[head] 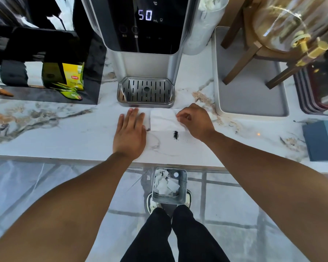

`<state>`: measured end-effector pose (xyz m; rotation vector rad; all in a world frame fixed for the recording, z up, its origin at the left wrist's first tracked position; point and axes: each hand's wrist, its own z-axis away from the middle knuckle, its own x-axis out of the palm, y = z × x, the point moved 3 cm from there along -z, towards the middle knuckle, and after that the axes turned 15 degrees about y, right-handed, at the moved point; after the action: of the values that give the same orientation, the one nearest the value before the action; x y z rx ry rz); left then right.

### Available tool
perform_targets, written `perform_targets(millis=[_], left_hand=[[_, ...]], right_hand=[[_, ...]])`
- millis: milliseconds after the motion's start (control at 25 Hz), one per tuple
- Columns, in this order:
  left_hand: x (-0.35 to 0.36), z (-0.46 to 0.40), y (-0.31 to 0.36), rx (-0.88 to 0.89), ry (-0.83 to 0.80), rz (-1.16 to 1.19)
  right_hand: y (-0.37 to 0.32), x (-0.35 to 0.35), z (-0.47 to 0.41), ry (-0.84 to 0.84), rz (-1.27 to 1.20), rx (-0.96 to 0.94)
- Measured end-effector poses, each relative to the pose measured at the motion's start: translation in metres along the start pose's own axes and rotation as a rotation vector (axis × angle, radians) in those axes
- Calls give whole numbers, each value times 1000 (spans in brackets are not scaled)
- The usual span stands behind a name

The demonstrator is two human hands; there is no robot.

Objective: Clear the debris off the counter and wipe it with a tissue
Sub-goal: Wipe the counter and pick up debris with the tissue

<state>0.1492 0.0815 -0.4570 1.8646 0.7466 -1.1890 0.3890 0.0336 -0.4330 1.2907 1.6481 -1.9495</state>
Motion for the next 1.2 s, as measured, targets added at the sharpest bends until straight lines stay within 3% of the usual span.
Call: perform_targets(millis=[520,760,1080,1200], left_hand=[[4,0,-3,5,34,-20],[2,1,-1,0,38,-45],[2,1,1,-4,54,-34],[1,0,1,-5,60,-39]], right_hand=[[0,-11,45,211,48,115],[6,-22,104,175,51,47],[21,-41,167,-105,-49,6],[21,-48,150,-23,-141,40]])
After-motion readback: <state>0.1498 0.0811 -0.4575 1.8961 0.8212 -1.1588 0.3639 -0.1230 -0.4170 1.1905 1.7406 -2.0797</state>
